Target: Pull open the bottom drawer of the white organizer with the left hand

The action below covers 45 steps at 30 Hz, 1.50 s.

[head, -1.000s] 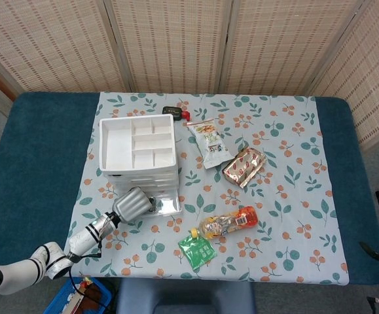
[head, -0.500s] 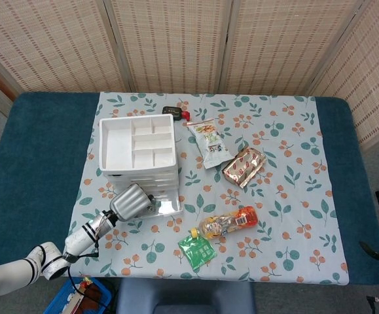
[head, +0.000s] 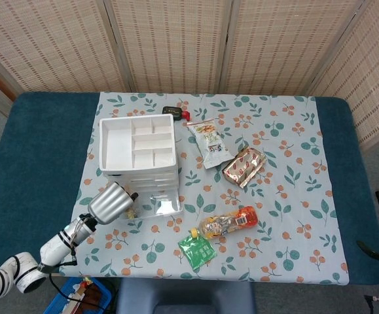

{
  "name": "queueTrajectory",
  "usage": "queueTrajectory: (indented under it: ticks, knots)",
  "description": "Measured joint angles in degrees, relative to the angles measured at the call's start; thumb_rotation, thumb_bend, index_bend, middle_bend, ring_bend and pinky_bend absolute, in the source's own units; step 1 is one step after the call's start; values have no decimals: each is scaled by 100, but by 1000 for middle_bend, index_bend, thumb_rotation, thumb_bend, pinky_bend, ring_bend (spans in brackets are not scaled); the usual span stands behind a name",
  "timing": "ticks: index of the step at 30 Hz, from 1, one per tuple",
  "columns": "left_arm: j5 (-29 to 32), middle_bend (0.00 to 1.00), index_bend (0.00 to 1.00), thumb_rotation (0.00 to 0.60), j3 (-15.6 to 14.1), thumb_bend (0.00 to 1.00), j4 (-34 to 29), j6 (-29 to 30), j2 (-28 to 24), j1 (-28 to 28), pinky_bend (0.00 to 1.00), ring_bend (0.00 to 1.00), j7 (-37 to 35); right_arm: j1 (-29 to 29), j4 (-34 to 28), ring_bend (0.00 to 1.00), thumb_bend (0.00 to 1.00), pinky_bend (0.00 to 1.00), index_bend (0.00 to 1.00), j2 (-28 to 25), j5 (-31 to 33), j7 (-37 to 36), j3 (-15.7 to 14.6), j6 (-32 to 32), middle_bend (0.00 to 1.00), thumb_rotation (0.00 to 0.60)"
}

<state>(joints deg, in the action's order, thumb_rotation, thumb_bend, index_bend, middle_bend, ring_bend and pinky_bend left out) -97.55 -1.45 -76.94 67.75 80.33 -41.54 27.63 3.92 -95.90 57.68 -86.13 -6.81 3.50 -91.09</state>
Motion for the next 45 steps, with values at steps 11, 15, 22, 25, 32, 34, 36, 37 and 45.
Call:
queueTrajectory:
  ticks: [11,15,22,25,32,34,36,37,45]
  knots:
    - [104,949,628,600,-318,263,-519,340,-717,719,1000,1000,145,-54,-71,73,79,133,0,-23,-70,68,-3,19,97,600]
    - [254,949,626,600,-406,263,-470,284,-776,910,1000,1000,175,-85,-80,73,79,133,0,-22,-92,80,2,41,97,600]
    - [414,949,623,600,-529,263,-459,113,-735,1162,1000,1000,132,-114,-109,73,80,132,0,-35,-110,102,3,55,97,600]
    - [401,949,622,600,-582,263,-550,50,-665,1219,1000,1000,91,-116,-126,73,79,133,0,-45,-113,119,-2,53,97,600]
    - [262,949,527,600,-598,261,-658,-85,-437,1233,1000,1000,62,-98,-128,73,79,133,0,-47,-100,112,-11,25,97,600]
    - [251,947,424,600,-573,261,-699,-111,-403,1224,1000,999,15,-87,-125,73,79,133,0,-51,-93,107,-12,8,97,600]
    - [223,943,330,600,-547,243,-738,-108,-388,1220,1000,999,-10,-77,-123,73,80,132,0,-55,-80,103,-13,-1,97,600]
    - [202,942,311,600,-535,233,-764,-93,-385,1222,1000,999,-19,-73,-120,73,80,132,0,-57,-76,97,-14,-6,97,600]
    - [149,924,236,600,-438,199,-1043,167,-527,1317,1000,984,-101,-69,-90,73,80,132,0,-64,-75,60,-12,-19,97,600]
